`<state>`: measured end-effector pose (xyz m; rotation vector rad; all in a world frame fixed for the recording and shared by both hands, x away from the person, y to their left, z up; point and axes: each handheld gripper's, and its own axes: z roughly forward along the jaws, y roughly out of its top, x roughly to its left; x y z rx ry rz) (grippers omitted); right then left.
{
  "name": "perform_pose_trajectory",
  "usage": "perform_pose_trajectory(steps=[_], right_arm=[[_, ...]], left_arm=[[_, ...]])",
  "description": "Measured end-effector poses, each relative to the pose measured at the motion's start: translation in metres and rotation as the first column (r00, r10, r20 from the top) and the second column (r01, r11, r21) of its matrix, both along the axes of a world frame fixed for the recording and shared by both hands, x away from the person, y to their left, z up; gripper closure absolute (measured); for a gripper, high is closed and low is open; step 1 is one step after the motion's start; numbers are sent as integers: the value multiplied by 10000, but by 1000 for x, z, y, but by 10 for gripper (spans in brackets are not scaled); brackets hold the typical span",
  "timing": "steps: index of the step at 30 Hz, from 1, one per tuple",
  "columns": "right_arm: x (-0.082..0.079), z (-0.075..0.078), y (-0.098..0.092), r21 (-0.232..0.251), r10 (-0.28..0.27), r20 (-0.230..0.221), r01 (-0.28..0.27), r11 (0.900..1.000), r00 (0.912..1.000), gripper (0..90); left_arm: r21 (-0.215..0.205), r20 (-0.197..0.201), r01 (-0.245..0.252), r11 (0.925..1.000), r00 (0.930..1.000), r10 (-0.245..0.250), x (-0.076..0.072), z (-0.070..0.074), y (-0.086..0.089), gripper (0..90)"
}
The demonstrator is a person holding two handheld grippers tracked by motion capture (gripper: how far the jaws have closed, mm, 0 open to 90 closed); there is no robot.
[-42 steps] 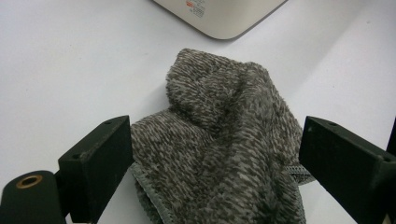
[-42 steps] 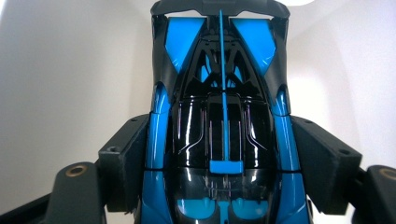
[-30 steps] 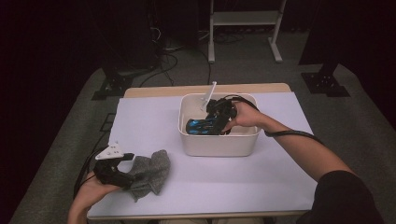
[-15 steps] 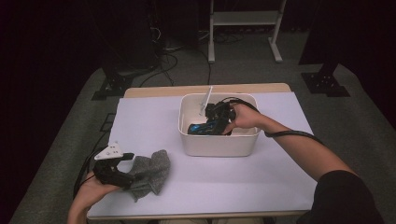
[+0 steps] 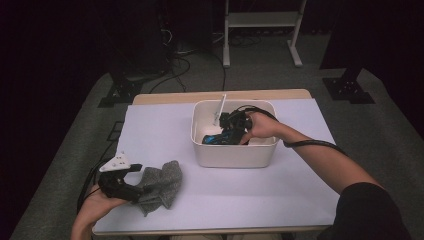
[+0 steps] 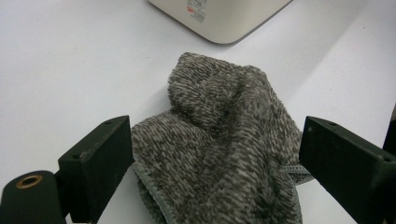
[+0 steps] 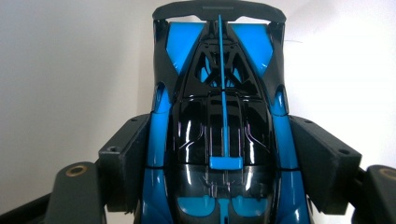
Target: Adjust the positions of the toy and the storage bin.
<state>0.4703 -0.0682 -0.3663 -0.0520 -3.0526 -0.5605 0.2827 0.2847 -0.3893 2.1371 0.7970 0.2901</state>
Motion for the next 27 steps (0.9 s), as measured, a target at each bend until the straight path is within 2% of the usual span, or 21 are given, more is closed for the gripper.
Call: perform_pose_trajectory(steps=[4, 13, 16, 20, 27], right_arm=[[0, -1, 1, -45, 27, -10, -27, 10000, 10000, 252], [-3, -6, 3, -540, 111, 125, -104, 9985, 9999, 251], [-3, -8, 3, -623, 122, -11, -122, 9980, 9999, 251], [-4, -11, 3, -992, 152, -175, -169, 9949, 9997, 250], [-4, -9, 3, -755, -39, -42, 35, 9971, 10000, 224]], left_arm=[[22, -5, 2, 10000, 10000, -2, -1, 0, 0, 90], [131, -37, -15, 9999, 10000, 15, -2, -1, 0, 90], [119, -20, -36, 9999, 10000, 36, -3, 0, 1, 90], [149, -28, -40, 9999, 10000, 41, -3, -1, 1, 90], [136, 22, -22, 9999, 10000, 21, -4, 1, 1, 88]])
